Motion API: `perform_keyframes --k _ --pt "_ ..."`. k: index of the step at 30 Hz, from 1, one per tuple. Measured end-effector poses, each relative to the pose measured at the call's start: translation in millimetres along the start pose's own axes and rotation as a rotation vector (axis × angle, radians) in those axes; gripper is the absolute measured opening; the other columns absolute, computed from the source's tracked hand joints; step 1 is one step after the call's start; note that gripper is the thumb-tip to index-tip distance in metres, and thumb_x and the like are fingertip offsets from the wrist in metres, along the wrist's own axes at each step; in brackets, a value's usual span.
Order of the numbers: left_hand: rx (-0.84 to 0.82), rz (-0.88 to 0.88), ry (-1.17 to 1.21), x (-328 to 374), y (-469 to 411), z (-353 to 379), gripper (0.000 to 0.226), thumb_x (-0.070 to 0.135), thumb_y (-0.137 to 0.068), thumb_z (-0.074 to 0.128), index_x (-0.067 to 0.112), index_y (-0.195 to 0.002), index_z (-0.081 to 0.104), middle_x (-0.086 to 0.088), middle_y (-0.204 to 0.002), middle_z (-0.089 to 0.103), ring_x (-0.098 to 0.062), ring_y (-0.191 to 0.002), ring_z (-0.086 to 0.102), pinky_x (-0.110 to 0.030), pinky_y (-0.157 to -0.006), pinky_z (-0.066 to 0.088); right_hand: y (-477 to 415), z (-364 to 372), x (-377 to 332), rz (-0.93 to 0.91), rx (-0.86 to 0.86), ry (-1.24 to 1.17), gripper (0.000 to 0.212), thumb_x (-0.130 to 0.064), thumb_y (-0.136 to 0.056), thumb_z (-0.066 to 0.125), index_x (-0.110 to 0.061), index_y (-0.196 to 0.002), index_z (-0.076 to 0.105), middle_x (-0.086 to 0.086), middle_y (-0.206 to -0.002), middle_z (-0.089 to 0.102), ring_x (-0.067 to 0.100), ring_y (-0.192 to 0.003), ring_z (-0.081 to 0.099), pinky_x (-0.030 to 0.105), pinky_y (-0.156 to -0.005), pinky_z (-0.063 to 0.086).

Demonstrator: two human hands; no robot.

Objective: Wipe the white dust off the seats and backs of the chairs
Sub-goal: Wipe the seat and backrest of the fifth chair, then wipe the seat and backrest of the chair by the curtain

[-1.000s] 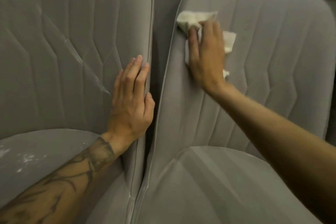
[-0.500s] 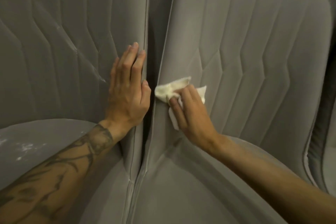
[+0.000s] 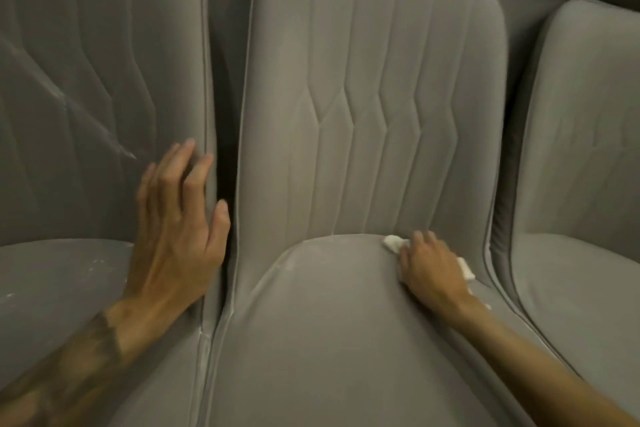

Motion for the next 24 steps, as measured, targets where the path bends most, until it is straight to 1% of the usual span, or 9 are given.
perform_keyframes --k 2,4,6,9,12,14,18,21,24 --pt "-0.044 0.028 0.004 4 22 -4 0.055 0.021 -0.100 0.049 0.001 -0.150 0.041 -0.023 -0.155 0.038 -0.043 -0.144 0.039 -0.057 -0.120 0.029 -10 -4 23 0.192 0.048 0.001 0.022 -0.018 -0.103 0.040 -0.004 -0.108 0.056 0.019 -0.117 0.059 0.040 -0.107 0.057 0.044 -0.090 0.042" --pt "-0.119 0.028 0.019 4 38 -4 0.053 0.023 -0.098 0.050 0.004 -0.148 0.046 -0.021 -0.149 0.043 -0.043 -0.136 0.045 -0.052 -0.116 0.032 -17 0 15 0.271 0.066 -0.072 0.021 -0.010 -0.100 0.040 -0.001 -0.108 0.058 0.021 -0.117 0.060 0.039 -0.108 0.057 0.043 -0.091 0.040" --pt "-0.178 0.003 0.024 1 50 -6 0.051 0.027 -0.099 0.048 0.006 -0.145 0.049 -0.018 -0.146 0.046 -0.042 -0.131 0.048 -0.051 -0.112 0.034 -21 7 -9 0.306 0.029 -0.166 0.028 -0.017 -0.093 0.042 -0.005 -0.106 0.064 0.018 -0.117 0.061 0.037 -0.108 0.057 0.040 -0.088 0.038" --pt "-0.220 -0.023 0.025 1 58 -8 0.050 0.031 -0.099 0.045 0.008 -0.143 0.051 -0.016 -0.142 0.047 -0.040 -0.128 0.049 -0.050 -0.109 0.035 -20 16 -57 0.191 -0.115 -0.271 0.050 -0.046 -0.077 0.041 -0.014 -0.104 0.068 0.016 -0.115 0.060 0.035 -0.110 0.056 0.041 -0.097 0.041" --pt "-0.245 -0.033 0.014 6 55 -7 0.050 0.031 -0.098 0.045 0.007 -0.141 0.053 -0.017 -0.137 0.047 -0.040 -0.125 0.049 -0.050 -0.106 0.037 -15 16 -95 -0.077 -0.113 -0.342 0.023 -0.021 -0.096 0.050 -0.014 -0.100 0.071 0.015 -0.108 0.065 0.036 -0.105 0.060 0.042 -0.091 0.042" --pt "-0.267 -0.013 0.002 10 50 -5 0.049 0.032 -0.099 0.044 0.006 -0.139 0.054 -0.017 -0.135 0.047 -0.041 -0.123 0.049 -0.052 -0.105 0.039 -12 11 -92 -0.174 -0.111 -0.331 0.022 -0.020 -0.097 0.048 -0.016 -0.099 0.070 0.012 -0.106 0.063 0.033 -0.103 0.060 0.044 -0.091 0.044" --pt "-0.327 0.015 0.009 10 50 -5 0.049 0.032 -0.099 0.045 0.004 -0.137 0.054 -0.017 -0.138 0.048 -0.042 -0.127 0.049 -0.052 -0.111 0.039 -14 5 -33 0.016 -0.063 -0.256 0.050 -0.046 -0.087 0.037 -0.011 -0.104 0.068 0.014 -0.107 0.057 0.032 -0.106 0.055 0.042 -0.094 0.041" --pt "-0.374 0.034 0.017 11 56 -9 0.047 0.029 -0.099 0.046 0.003 -0.137 0.055 -0.017 -0.146 0.046 -0.039 -0.138 0.045 -0.048 -0.119 0.035 -22 8 -44 0.133 -0.011 -0.332 0.027 -0.019 -0.098 0.046 0.000 -0.100 0.065 0.022 -0.107 0.059 0.041 -0.102 0.058 0.039 -0.071 0.040" --pt "-0.451 0.050 0.021 11 62 -12 0.046 0.028 -0.101 0.046 0.006 -0.140 0.053 -0.012 -0.154 0.041 -0.031 -0.149 0.037 -0.048 -0.123 0.032 -16 29 -118 0.001 -0.074 -0.421 0.019 -0.009 -0.097 0.048 0.001 -0.106 0.063 0.022 -0.108 0.062 0.038 -0.102 0.060 0.035 -0.075 0.037"
Point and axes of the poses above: each hand's wrist, its own y-axis away from the middle knuckle, its own z-axis out of the palm, x = y × z, the point moved 7 cm from there along -y, towards the middle knuckle
